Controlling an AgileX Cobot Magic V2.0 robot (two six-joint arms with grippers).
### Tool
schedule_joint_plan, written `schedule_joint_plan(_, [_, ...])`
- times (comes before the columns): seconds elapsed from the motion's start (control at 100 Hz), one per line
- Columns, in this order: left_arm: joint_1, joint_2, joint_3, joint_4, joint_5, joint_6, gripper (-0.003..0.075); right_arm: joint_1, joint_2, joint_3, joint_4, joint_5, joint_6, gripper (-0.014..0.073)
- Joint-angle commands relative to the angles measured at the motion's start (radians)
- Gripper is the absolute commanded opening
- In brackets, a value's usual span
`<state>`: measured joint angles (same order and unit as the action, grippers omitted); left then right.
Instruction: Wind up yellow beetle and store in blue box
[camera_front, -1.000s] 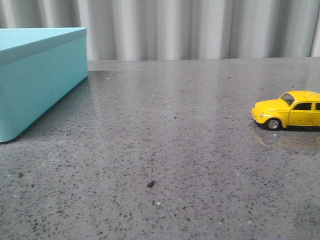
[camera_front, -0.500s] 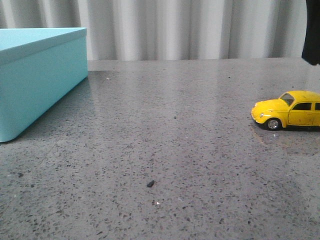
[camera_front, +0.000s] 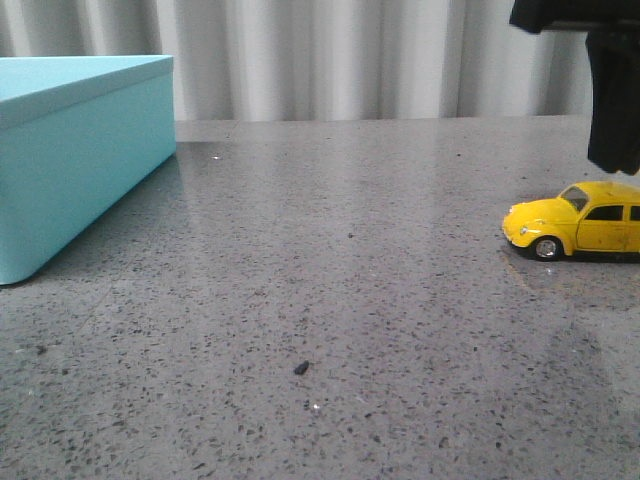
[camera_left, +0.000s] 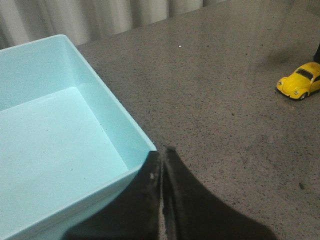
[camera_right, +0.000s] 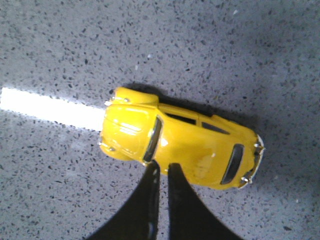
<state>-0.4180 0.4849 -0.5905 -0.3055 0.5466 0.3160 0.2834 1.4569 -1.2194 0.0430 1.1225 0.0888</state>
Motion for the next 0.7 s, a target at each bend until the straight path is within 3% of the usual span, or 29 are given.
schedule_joint_plan(0.0, [-0.010, 0.015, -0.025, -0.009, -0.073, -0.008, -0.0021, -0.001, -0.014, -0.028, -0.002, -0.024, -0.004, -0.0041])
schedule_joint_plan(0.69, [-0.010, 0.015, -0.023, 0.015, -0.079, -0.008, -0.0021, -0.046, 0.029, -0.028, -0.025, -0.048, -0.004, -0.0041])
